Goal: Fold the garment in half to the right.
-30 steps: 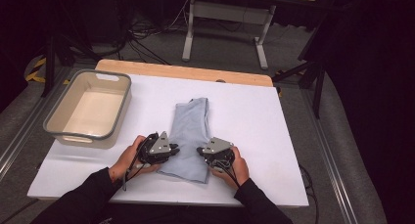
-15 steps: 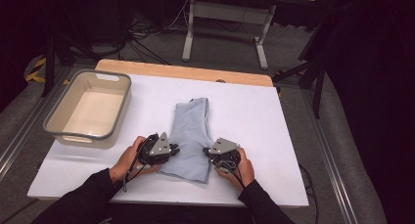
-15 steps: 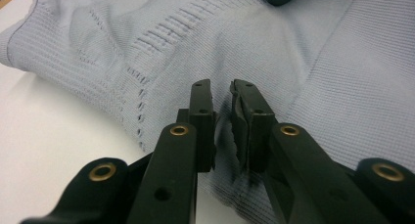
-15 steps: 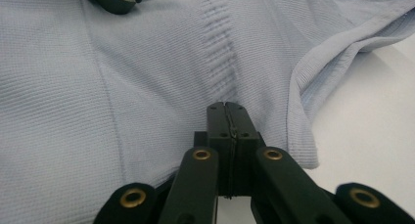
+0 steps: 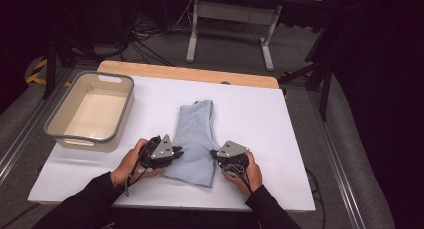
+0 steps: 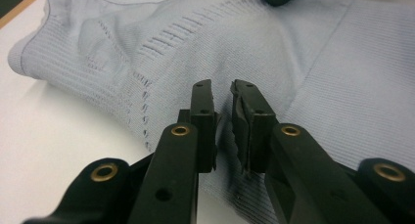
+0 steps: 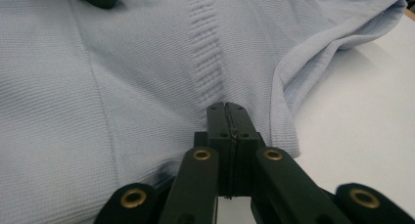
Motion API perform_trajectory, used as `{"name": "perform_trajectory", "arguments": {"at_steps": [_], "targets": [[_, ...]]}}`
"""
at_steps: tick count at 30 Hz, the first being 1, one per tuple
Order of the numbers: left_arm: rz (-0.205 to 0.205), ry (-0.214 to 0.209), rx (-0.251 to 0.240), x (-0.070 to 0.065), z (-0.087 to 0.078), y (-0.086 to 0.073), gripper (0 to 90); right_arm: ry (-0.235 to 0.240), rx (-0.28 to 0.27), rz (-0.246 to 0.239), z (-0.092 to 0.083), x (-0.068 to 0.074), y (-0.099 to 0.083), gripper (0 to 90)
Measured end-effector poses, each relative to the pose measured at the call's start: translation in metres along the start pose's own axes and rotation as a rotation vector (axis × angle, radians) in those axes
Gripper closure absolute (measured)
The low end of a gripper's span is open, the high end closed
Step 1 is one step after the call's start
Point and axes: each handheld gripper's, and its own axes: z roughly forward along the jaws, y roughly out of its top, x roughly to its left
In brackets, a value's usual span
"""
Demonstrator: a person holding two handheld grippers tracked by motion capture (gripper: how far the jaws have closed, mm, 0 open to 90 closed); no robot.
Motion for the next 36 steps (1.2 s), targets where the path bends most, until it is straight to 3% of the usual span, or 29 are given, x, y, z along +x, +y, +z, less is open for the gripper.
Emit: {"name": "perform_trajectory", "arguments": {"at_steps": [13, 18, 19, 27, 36], "targets": [[-0.017, 0.033, -0.087, 0.009, -0.019, 0.003, 70.9, -0.043, -0.028, 0.024, -0.007, -0.009, 0.0, 89.7], [-0.01, 0.042, -0.091, 0.011, -0.02, 0.003, 66.6, -0.05, -0.043, 0.029, -0.009, -0.011, 0.0, 88.6], [0.009, 0.049, -0.088, 0.011, -0.022, 0.002, 65.8, -0.052, -0.046, 0.031, -0.009, -0.011, 0.0, 88.3], [-0.005, 0.056, -0.086, 0.015, -0.024, -0.002, 64.5, -0.068, -0.047, 0.053, -0.012, -0.017, -0.002, 88.7], [0.004, 0.043, -0.082, 0.013, -0.022, -0.003, 66.2, -0.089, -0.001, 0.081, -0.006, -0.025, -0.008, 89.9]]}}
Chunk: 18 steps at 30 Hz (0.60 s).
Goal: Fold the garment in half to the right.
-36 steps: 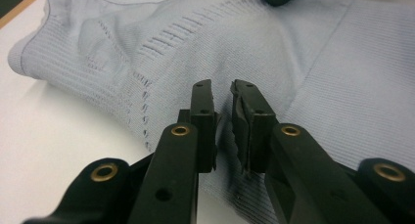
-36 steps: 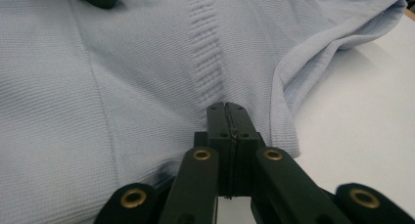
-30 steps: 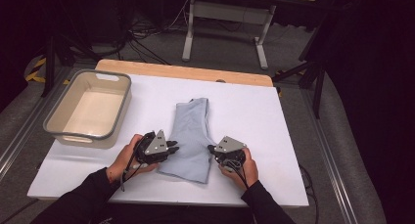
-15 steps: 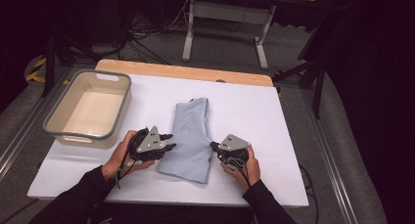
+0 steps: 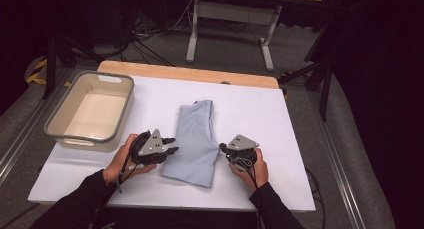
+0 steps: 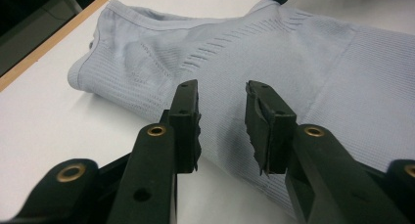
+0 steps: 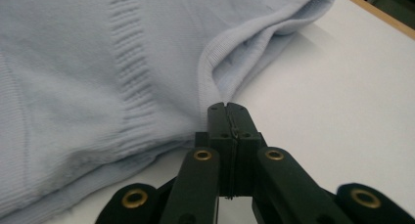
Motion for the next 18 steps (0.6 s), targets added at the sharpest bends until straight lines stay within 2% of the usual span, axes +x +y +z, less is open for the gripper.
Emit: {"name": "perform_trajectory", "arguments": {"at_steps": [7, 9, 18], "targets": [[-0.004, 0.012, -0.008, 0.003, -0.003, 0.0, 58.9, -0.018, -0.015, 0.013, -0.004, -0.005, 0.0, 89.4], [-0.011, 0.022, -0.007, 0.004, -0.004, -0.001, 54.5, -0.02, -0.034, 0.008, -0.007, -0.004, 0.002, 86.9], [-0.014, 0.04, -0.022, 0.008, -0.01, -0.002, 46.8, -0.036, -0.121, 0.013, -0.02, -0.004, 0.007, 77.6]]}}
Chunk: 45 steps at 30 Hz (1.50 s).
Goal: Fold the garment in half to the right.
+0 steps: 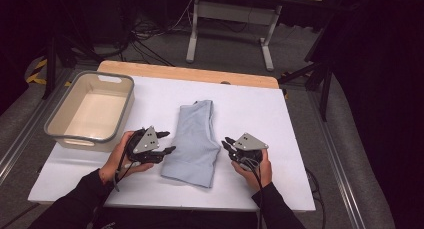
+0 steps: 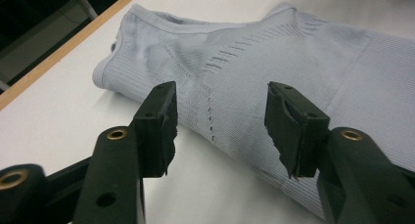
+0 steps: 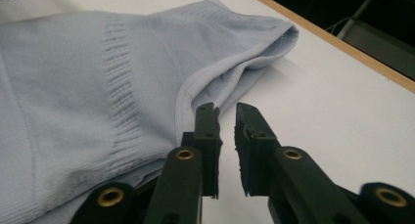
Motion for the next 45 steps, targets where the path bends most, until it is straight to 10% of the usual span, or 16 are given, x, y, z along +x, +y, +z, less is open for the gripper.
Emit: {"name": "perform_trajectory", "arguments": {"at_steps": [22, 45], "targets": [[-0.02, 0.044, -0.055, 0.005, -0.013, -0.001, 25.2, -0.015, -0.12, 0.01, -0.019, 0.001, 0.004, 39.2], [-0.046, 0.075, -0.107, -0.002, -0.032, -0.014, 12.9, -0.086, -0.157, 0.024, -0.04, 0.004, -0.013, 17.7]]}}
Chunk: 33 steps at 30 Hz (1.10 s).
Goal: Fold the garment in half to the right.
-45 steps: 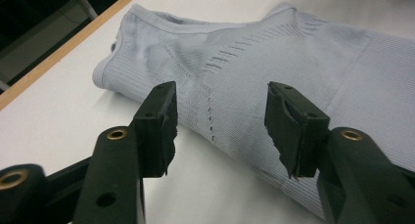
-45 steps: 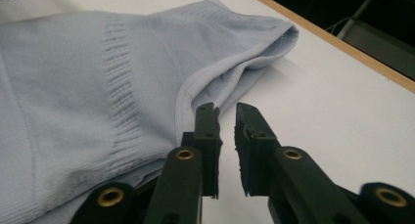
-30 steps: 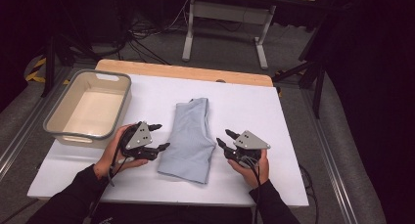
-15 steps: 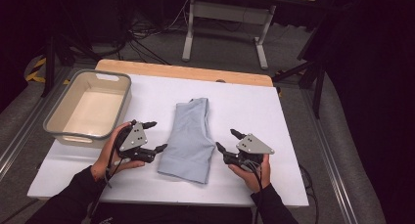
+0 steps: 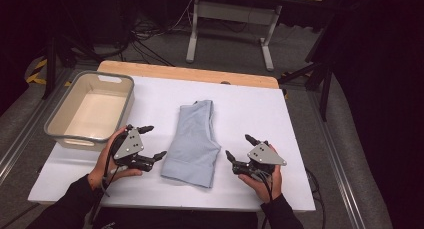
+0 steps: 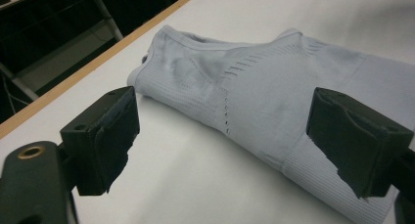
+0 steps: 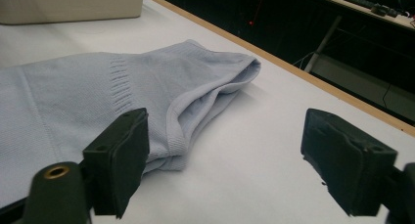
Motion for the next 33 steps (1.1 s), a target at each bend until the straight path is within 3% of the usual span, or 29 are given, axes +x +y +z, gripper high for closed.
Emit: {"name": "perform_trajectory", "arguments": {"at_steps": [8, 11, 16, 27, 33], "targets": [[-0.007, -0.004, 0.012, -0.005, -0.004, -0.008, 12.3, -0.007, -0.002, -0.013, -0.005, 0.001, -0.006, 16.8], [0.005, 0.012, 0.022, -0.006, -0.006, -0.01, 11.5, -0.007, 0.006, -0.018, -0.006, 0.002, -0.009, 16.8], [-0.025, 0.007, 0.036, -0.008, -0.01, -0.016, 10.0, -0.003, 0.018, 0.0, -0.005, 0.002, -0.013, 16.9], [-0.083, -0.016, 0.063, -0.012, -0.021, -0.032, 9.5, -0.001, 0.048, -0.023, -0.002, 0.007, -0.019, 17.3], [-0.068, 0.003, 0.088, -0.016, -0.022, -0.032, 10.1, 0.009, 0.047, -0.042, 0.001, 0.007, -0.018, 17.3]]}}
